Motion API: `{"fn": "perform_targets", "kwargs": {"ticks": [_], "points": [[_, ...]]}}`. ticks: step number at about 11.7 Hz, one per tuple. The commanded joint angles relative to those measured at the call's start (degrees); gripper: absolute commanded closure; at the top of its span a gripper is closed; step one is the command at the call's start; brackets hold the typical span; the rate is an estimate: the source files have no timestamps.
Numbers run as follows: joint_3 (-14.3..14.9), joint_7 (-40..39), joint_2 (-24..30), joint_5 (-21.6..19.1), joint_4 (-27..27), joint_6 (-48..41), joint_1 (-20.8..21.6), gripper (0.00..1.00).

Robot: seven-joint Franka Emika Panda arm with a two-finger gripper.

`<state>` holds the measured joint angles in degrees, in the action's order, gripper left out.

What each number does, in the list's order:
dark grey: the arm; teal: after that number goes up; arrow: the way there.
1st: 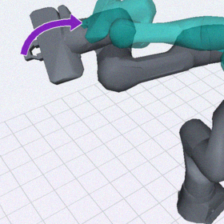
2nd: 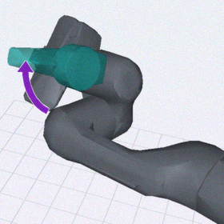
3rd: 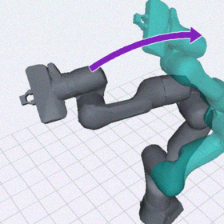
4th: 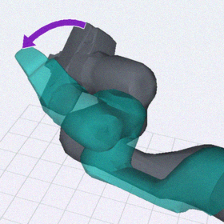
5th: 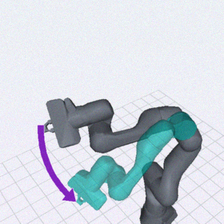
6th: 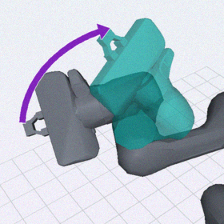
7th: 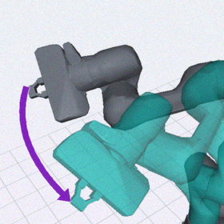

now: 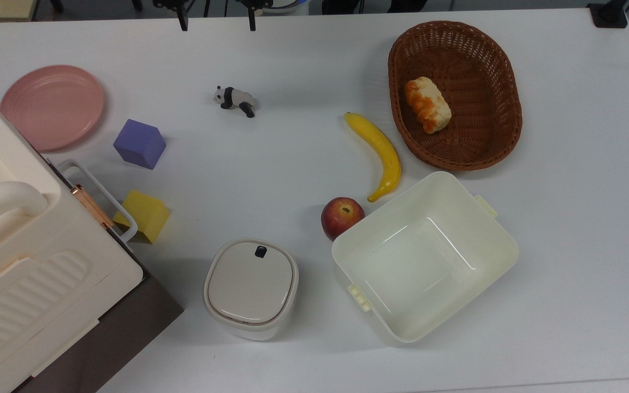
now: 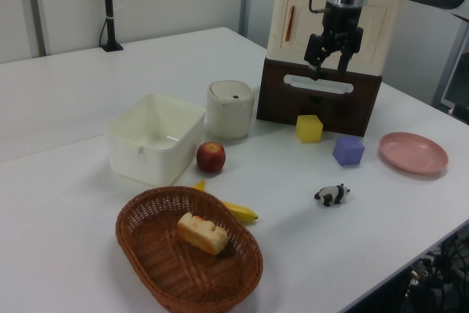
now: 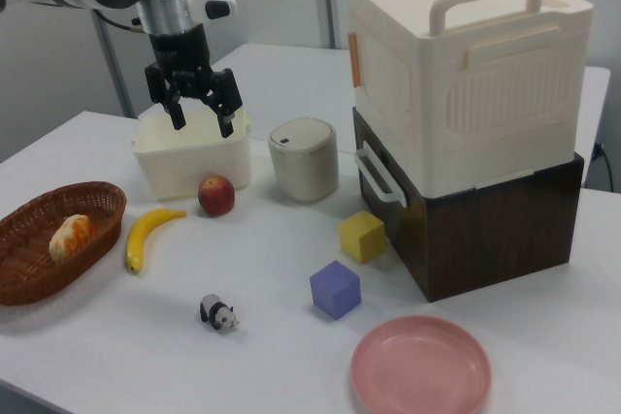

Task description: Slide open the drawer

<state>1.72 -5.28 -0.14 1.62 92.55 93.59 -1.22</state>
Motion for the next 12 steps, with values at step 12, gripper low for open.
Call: {"fn": "perform_targets", "kwargs": {"ticks": [12], "points": [[1.18, -1.39, 1.63, -0.83, 1.58, 0.19, 0.34, 0.00]]}}
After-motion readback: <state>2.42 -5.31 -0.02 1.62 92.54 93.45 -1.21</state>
